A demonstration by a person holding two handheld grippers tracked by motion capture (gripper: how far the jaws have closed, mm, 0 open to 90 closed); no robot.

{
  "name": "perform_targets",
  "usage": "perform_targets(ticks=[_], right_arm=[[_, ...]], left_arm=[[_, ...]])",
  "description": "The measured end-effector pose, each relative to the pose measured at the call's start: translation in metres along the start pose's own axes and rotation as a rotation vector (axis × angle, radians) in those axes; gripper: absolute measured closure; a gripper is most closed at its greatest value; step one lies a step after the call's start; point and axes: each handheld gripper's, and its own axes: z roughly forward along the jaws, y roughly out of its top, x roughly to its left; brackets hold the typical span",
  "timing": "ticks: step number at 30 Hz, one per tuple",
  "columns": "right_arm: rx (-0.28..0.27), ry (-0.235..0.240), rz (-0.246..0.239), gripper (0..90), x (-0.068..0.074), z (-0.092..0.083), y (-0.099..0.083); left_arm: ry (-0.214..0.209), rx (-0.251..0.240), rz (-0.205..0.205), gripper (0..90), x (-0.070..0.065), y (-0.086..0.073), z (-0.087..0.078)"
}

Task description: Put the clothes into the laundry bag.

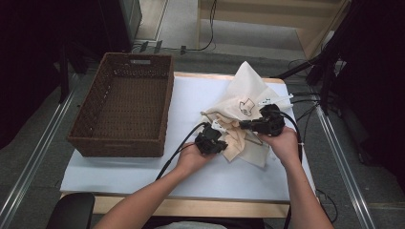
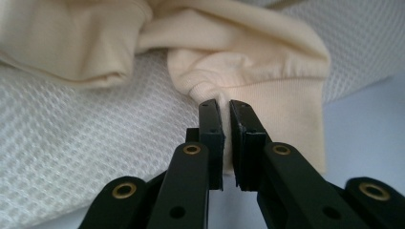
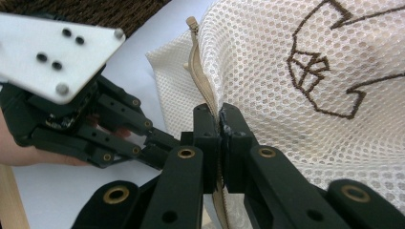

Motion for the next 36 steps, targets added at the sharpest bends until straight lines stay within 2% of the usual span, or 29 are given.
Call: perform_targets(ticks=[4,10,13,19,23,29,31,33,36], right_arm=[[-0.004,0.002,-0.002,88.3,0.000,-0.001,0.000],[-0.007,0.004,0.000,88.3,0.000,-0.003,0.000],[-0.018,0.013,0.005,88.3,-0.001,-0.004,0.001],[-0.011,0.015,0.006,88.4,-0.001,-0.004,0.001],[-0.006,0.016,0.005,88.4,-0.001,-0.003,0.000],[0.018,0.020,-0.002,88.5,-0.002,0.001,-0.001],[0.017,0.020,-0.004,88.5,-0.001,0.001,-0.001],[0.018,0.020,-0.002,88.5,-0.001,0.000,-0.001],[0.022,0.023,-0.001,88.5,-0.002,0.002,-0.001]], left_arm=[[0.043,-0.093,-0.034,85.5,0.009,0.021,-0.015],[0.133,-0.165,-0.057,85.4,0.025,0.048,-0.027],[0.155,-0.171,-0.068,85.3,0.028,0.052,-0.020],[0.191,-0.149,-0.064,85.0,0.030,0.052,0.009],[0.181,-0.146,-0.086,84.5,0.036,0.052,0.022],[0.193,-0.165,-0.093,84.5,0.039,0.056,0.025],[0.195,-0.208,-0.100,84.5,0.037,0.060,0.021],[0.195,-0.226,-0.100,84.5,0.036,0.061,0.020],[0.201,-0.198,-0.078,84.3,0.039,0.060,0.027]])
